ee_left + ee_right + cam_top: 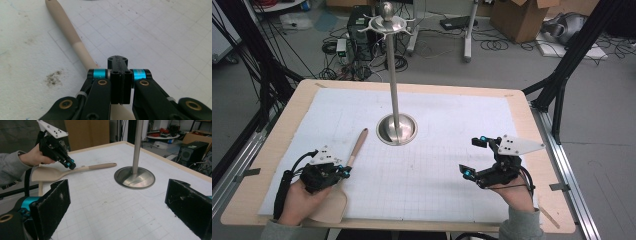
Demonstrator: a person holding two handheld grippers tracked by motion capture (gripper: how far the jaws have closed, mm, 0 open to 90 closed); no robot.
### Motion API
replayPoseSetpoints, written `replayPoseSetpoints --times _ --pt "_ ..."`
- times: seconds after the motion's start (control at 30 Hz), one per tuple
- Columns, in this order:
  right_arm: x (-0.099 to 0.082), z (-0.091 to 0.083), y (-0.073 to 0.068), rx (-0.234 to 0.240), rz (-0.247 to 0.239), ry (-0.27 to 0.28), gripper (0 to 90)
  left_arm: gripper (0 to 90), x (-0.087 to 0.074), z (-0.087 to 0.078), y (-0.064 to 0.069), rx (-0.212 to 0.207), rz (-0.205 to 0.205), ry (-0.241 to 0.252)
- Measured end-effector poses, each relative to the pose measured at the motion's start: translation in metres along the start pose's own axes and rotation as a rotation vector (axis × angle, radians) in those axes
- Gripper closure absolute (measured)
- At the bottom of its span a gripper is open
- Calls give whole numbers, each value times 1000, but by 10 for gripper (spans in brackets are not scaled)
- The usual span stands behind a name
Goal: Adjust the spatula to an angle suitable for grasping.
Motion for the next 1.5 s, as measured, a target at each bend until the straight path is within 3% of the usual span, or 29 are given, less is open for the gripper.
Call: replayPoseSetpoints --times 0.27,0.47,0.67,0.9,1.13,1.5 --pt "-1 3 1 7 2 -4 53 893 -11 11 8 16 17 -74" --pt "0 3 1 8 2 -4 53 893 -13 13 12 21 26 -96" --pt "0 3 0 12 6 -3 53 893 -19 13 12 60 42 -160" --pt "0 4 1 12 6 -5 53 894 -20 14 11 62 54 -183" --pt "0 5 0 15 5 -6 53 893 -24 7 5 75 62 -216" --pt "-1 8 -2 19 -1 -11 53 893 -34 -6 -15 100 13 -208"
Point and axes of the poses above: each handheld gripper's, and its own axes: z roughly forward along the jaws, x roughly out of its top, y roughly to its right, the point moved 10 cm from there along z, roughly forward along the jaws, and after that the axes turned 7 degrees about -x, right-handed, at the moved point
